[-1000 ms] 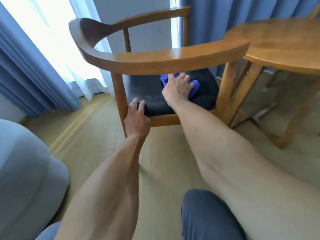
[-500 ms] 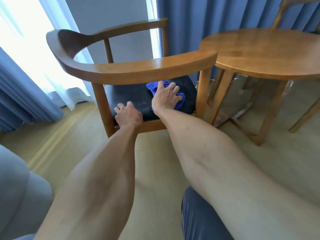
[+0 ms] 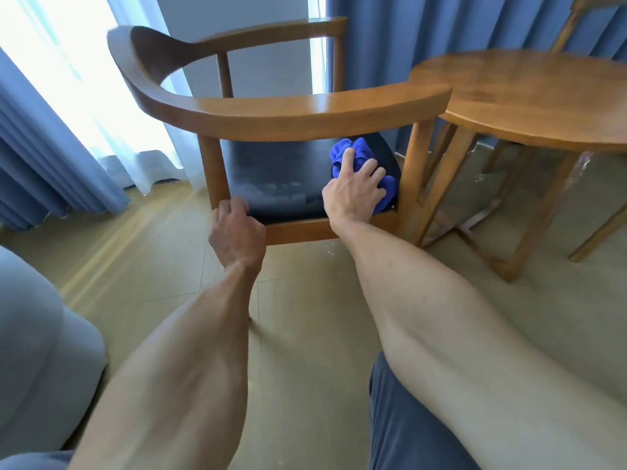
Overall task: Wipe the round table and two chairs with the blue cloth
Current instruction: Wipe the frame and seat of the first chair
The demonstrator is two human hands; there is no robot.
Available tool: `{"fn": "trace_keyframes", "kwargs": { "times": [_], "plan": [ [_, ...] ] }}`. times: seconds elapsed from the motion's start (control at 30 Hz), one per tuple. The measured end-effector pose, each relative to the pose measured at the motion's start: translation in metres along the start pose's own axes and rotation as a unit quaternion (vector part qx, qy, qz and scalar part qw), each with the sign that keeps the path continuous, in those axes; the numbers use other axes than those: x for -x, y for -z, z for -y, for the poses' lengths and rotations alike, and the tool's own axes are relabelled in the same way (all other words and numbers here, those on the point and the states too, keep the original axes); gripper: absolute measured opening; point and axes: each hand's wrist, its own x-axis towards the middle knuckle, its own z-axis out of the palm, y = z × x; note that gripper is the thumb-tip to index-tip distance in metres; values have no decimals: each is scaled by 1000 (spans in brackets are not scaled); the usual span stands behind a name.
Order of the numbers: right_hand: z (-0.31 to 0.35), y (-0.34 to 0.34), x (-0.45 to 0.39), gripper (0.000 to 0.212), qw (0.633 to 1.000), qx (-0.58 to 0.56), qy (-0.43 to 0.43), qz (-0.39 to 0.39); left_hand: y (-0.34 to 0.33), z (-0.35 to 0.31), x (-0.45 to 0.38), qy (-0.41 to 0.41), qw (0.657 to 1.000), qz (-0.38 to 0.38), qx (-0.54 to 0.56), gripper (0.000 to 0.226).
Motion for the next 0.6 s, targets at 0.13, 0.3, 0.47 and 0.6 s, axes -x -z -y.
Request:
{"fn": "trace_keyframes", "kwargs": {
  "times": [0.13, 0.3, 0.47, 0.6],
  "plan": [
    [35, 0, 42, 58, 995, -55, 80, 2, 18, 9, -9, 212, 976, -46, 35, 22],
    [88, -3, 85, 59, 958, -100, 256, 78, 22, 35, -14, 185, 975, 120, -1, 37],
    [83, -17, 84, 59, 940, -41, 334, 54, 13, 37, -10, 180, 972, 150, 17, 30],
    [77, -16, 82, 49, 946, -10, 324, 34, 11, 24, -3, 209, 961, 182, -1, 34]
  ]
}}
